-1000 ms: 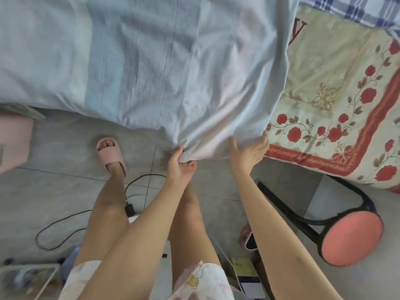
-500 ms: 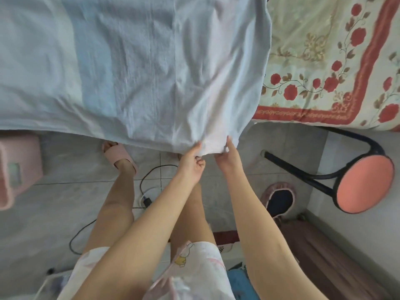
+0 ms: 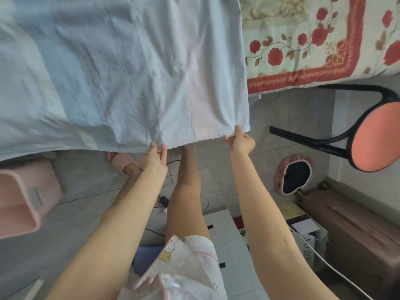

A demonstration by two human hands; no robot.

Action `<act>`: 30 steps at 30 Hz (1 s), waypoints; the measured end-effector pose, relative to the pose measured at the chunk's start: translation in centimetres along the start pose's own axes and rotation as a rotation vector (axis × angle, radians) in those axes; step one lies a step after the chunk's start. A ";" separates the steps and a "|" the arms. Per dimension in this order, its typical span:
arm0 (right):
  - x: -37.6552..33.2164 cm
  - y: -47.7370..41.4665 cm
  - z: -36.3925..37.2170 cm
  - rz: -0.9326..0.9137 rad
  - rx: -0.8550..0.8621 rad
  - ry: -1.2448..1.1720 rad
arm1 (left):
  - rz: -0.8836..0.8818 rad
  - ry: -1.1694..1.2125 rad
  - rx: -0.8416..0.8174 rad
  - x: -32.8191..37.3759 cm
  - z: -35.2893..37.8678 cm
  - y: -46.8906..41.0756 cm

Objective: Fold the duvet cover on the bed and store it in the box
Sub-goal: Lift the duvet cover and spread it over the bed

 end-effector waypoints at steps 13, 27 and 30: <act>0.5 1.5 0.7 0.169 0.151 -0.121 | 0.021 -0.263 0.086 0.6 0.0 -0.6; 1.1 4.1 6.4 0.408 -0.570 -0.491 | -0.069 0.241 -0.509 5.5 1.8 0.2; -0.5 5.4 7.8 0.336 -0.674 -0.519 | -0.051 0.165 -0.490 8.1 1.9 -0.4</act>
Point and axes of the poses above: each hand's wrist, its own y-axis away from the middle knuckle, its own z-axis out of the palm, x = y × z, the point moved 4 cm from there along -y, towards the middle knuckle, and after that the axes turned 14 degrees about -x, right-handed, at the moved point
